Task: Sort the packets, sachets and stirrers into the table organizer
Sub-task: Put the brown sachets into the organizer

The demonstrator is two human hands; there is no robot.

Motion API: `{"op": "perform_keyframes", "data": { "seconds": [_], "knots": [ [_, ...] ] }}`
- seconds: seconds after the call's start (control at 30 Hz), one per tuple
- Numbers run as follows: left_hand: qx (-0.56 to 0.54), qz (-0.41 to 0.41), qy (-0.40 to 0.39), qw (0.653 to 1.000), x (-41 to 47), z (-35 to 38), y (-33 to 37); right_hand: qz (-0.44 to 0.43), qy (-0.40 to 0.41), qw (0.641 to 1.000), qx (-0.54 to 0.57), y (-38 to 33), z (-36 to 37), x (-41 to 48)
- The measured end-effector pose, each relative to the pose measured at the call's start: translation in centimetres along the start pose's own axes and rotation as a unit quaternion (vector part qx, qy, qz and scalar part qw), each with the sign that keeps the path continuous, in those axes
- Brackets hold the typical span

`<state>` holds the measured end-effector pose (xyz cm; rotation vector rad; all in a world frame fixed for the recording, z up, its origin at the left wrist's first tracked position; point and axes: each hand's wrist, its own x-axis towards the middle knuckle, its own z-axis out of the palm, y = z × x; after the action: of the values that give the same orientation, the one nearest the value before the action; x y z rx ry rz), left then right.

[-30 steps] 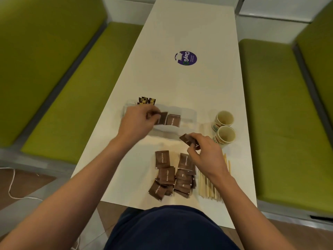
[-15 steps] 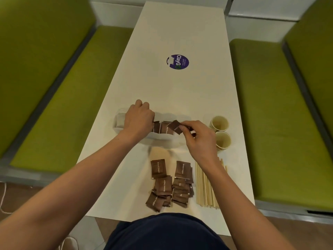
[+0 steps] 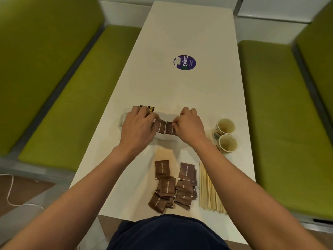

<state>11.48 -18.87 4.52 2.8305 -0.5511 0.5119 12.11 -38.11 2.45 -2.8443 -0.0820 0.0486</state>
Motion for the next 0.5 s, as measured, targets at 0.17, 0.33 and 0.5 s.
{"op": "perform_keyframes", "data": {
  "seconds": [0.17,0.33,0.5],
  "knots": [
    [-0.02,0.001,-0.024,0.999,-2.0,-0.3,0.6,-0.009,0.05,0.998,0.03,-0.1,0.0,-1.3],
    [-0.04,0.004,-0.065,0.997,-4.1,-0.3,1.6,-0.016,0.094,0.988,0.121,0.2,-0.6,-5.4],
    [-0.106,0.001,-0.185,0.977,-6.3,-0.4,2.9,-0.004,0.051,0.988,0.149,0.6,0.4,-10.3]
  ]
}}
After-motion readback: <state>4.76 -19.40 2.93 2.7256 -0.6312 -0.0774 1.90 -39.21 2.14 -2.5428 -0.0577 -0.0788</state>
